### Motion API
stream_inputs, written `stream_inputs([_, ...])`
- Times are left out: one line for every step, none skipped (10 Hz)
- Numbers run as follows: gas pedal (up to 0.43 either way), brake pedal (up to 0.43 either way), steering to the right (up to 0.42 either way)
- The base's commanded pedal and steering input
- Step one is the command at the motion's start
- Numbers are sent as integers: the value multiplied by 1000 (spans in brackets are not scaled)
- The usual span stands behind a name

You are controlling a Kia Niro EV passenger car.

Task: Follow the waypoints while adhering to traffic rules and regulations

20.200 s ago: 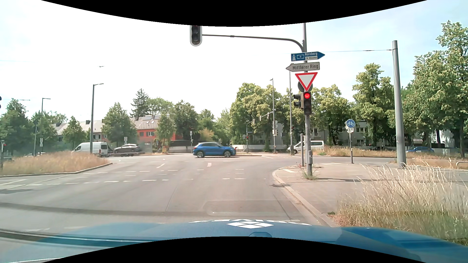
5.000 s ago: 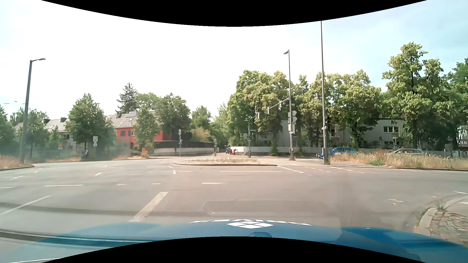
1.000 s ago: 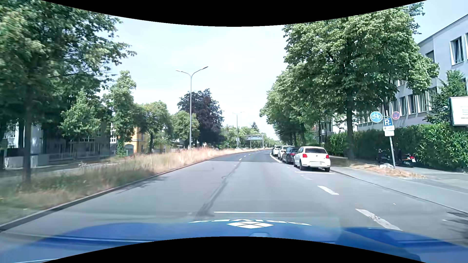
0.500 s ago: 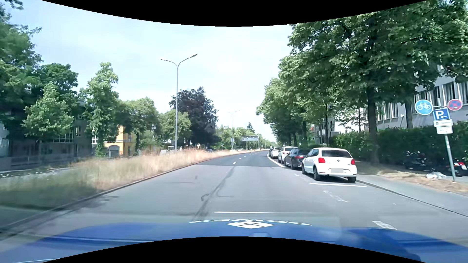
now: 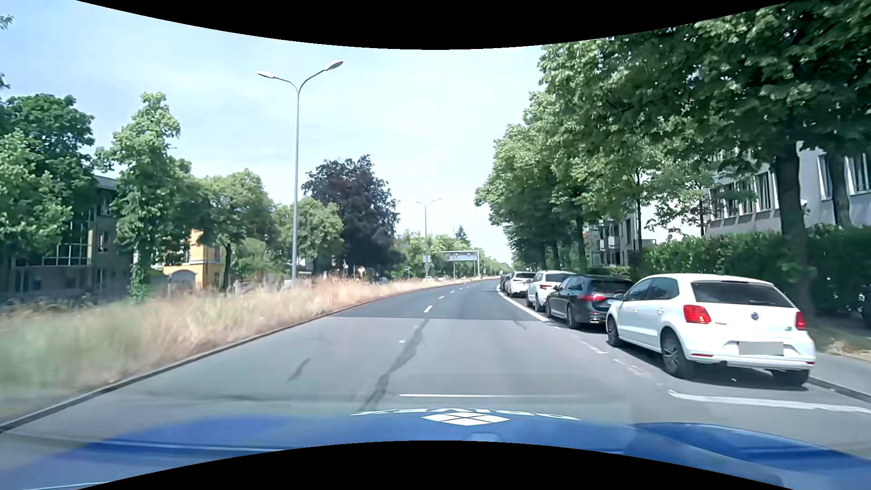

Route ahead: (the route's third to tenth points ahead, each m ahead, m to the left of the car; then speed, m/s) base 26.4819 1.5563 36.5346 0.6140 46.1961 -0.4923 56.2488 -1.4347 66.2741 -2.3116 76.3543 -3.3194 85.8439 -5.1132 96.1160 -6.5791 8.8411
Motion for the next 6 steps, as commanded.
stream_inputs([398, 0, 8])
stream_inputs([398, 0, 8])
stream_inputs([398, 0, 7])
stream_inputs([398, 0, 8])
stream_inputs([398, 0, 7])
stream_inputs([390, 0, 8])
